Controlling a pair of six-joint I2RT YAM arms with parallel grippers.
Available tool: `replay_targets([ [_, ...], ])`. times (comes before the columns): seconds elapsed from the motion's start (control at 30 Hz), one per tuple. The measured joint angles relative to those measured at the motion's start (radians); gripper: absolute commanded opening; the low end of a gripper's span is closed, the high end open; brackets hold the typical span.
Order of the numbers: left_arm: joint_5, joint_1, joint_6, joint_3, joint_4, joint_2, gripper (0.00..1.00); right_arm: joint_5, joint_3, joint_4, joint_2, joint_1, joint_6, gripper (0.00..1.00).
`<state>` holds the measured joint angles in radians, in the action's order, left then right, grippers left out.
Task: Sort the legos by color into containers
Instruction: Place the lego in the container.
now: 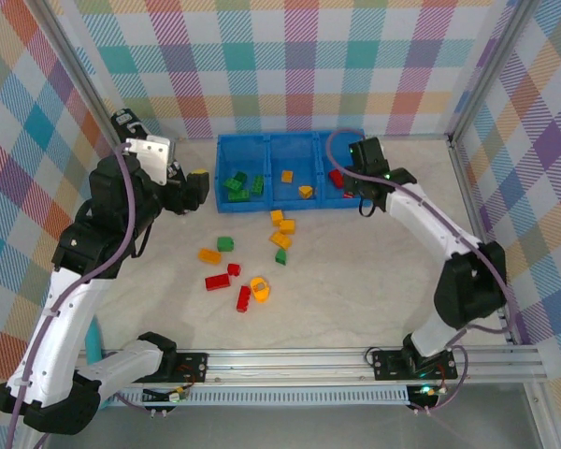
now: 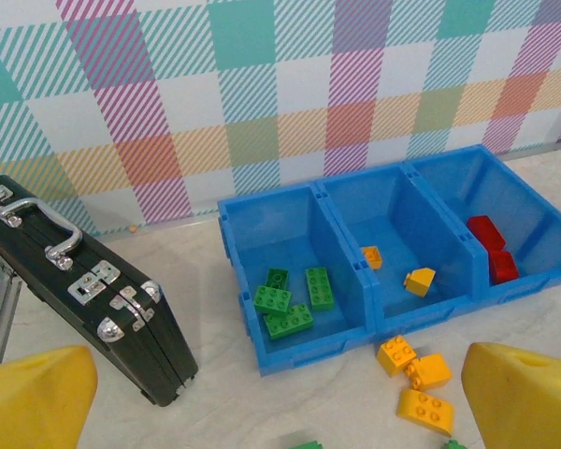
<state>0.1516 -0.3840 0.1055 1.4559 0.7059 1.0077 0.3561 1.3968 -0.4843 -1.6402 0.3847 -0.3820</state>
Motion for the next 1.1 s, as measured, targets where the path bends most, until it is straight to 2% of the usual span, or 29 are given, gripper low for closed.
replay_targets([
  [0.3,-0.004,0.010,0.019,0.000,-0.002,0.028,1.00,-0.096,0.249,0.111,-0.331,-0.067,0.139,0.32],
  [0.57,-0.064,0.100,0.004,-0.002,-0.003,0.050,1.00,-0.142,0.456,0.087,-0.562,-0.081,0.182,0.34],
  [0.77,-0.091,0.124,-0.011,-0.002,-0.006,0.077,1.00,-0.141,0.537,0.035,-0.637,-0.085,0.185,0.43],
  [0.9,-0.106,0.148,-0.020,-0.002,-0.006,0.095,1.00,-0.142,0.558,0.010,-0.648,-0.085,0.186,0.54],
  [1.1,-0.115,0.160,-0.035,-0.009,-0.011,0.095,1.00,-0.153,0.555,-0.005,-0.647,-0.090,0.178,0.61],
])
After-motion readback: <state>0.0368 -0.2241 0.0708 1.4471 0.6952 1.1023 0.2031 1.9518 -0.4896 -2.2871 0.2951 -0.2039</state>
